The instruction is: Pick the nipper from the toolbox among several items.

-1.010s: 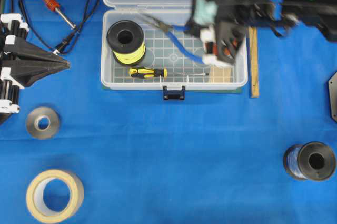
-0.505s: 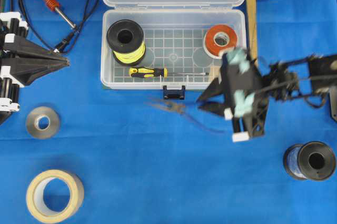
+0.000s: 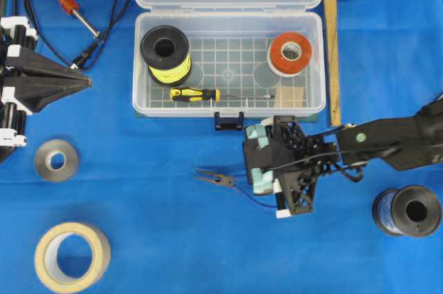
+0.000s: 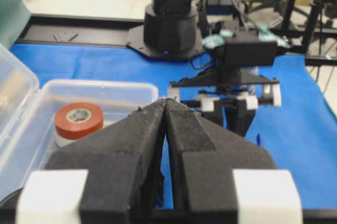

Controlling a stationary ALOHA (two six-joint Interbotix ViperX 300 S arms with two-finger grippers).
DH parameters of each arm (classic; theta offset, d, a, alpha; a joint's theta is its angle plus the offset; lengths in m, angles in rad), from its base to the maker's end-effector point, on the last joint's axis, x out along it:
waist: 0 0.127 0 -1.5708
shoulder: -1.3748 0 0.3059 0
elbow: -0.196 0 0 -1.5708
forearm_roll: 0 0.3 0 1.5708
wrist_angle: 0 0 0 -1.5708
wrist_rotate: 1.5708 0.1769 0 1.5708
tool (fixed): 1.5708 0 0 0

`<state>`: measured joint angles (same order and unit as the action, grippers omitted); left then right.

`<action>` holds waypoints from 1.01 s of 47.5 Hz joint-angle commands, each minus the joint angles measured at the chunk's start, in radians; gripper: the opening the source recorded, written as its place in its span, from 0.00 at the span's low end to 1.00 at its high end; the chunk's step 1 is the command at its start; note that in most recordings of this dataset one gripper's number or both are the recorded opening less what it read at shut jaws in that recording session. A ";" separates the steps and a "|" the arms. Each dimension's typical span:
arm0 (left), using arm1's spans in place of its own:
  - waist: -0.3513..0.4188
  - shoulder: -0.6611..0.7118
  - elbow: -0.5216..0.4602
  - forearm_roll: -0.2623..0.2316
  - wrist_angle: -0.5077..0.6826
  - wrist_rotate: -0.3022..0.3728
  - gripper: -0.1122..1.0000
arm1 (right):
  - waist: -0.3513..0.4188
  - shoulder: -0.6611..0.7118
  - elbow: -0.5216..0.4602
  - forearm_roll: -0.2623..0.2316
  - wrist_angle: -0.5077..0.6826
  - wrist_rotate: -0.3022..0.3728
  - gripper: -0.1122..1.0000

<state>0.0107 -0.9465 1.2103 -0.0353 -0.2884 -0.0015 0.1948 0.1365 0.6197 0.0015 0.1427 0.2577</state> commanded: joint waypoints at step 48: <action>0.003 -0.006 -0.006 -0.002 0.014 -0.011 0.10 | -0.052 -0.844 0.207 -0.144 0.311 0.011 0.81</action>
<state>0.0107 -0.9572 1.2149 -0.0353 -0.2684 -0.0123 0.1503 -0.6121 0.7961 -0.1365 0.4663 0.2669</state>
